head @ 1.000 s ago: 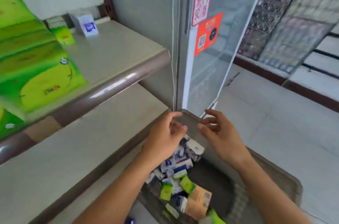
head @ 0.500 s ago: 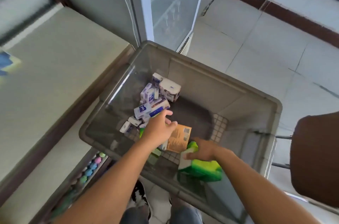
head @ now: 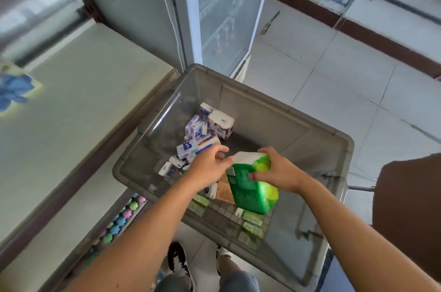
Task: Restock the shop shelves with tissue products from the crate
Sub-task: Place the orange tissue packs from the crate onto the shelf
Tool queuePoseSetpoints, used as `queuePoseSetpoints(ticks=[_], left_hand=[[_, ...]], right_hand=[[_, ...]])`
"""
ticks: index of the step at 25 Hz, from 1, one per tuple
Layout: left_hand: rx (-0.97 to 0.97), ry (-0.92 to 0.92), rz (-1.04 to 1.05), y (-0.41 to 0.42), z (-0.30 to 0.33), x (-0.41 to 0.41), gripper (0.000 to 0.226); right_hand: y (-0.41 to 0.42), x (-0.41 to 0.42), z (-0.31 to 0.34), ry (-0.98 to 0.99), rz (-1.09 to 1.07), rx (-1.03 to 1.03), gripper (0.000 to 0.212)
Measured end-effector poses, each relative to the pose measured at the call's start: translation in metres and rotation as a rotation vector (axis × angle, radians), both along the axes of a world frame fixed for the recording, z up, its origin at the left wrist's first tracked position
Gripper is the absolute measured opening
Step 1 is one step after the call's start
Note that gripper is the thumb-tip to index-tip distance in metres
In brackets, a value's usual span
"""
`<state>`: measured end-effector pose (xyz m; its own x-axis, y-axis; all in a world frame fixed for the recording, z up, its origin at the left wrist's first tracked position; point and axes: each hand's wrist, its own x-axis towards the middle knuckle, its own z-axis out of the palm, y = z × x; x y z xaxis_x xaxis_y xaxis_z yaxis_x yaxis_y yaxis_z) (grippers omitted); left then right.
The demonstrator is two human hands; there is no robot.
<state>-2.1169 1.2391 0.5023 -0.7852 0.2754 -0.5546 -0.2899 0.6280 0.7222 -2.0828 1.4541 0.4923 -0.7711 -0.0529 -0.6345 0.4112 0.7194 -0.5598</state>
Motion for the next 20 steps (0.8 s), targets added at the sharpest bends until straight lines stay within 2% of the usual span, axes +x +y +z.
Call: queuePoseSetpoints(ticks=[2,5,7,9,12,14,17,19,20], left_hand=[[0.087,0.053,0.092,-0.01,0.024,-0.003,0.047],[0.283,0.028,0.214,-0.027,0.066,-0.004,0.057],[0.459,-0.017,0.238,-0.04,0.098,0.0,0.069],[0.638,-0.027,0.219,-0.053,0.129,0.007,0.081],[0.729,0.057,0.176,-0.065,0.174,0.018,0.091],[0.674,0.182,0.172,-0.074,0.199,0.023,0.08],[0.502,0.435,0.322,-0.087,0.225,0.028,0.066],[0.24,0.744,0.443,-0.094,0.234,0.029,0.071],[0.062,0.924,0.467,-0.096,0.238,0.03,0.076]], right_hand=[[0.0,-0.011,0.037,0.048,-0.155,-0.239,0.077],[-0.008,-0.019,0.092,0.105,-0.331,-0.595,0.076],[-0.02,-0.024,0.127,0.154,-0.337,-0.75,0.071],[-0.037,-0.029,0.161,0.205,-0.279,-0.823,0.074],[-0.06,-0.034,0.201,0.282,-0.16,-0.86,0.08],[-0.074,-0.037,0.225,0.314,-0.096,-0.881,0.069],[-0.095,-0.036,0.255,0.424,-0.097,-0.84,0.043],[-0.107,-0.033,0.271,0.486,-0.187,-0.74,0.036],[-0.111,-0.032,0.278,0.463,-0.226,-0.7,0.041]])
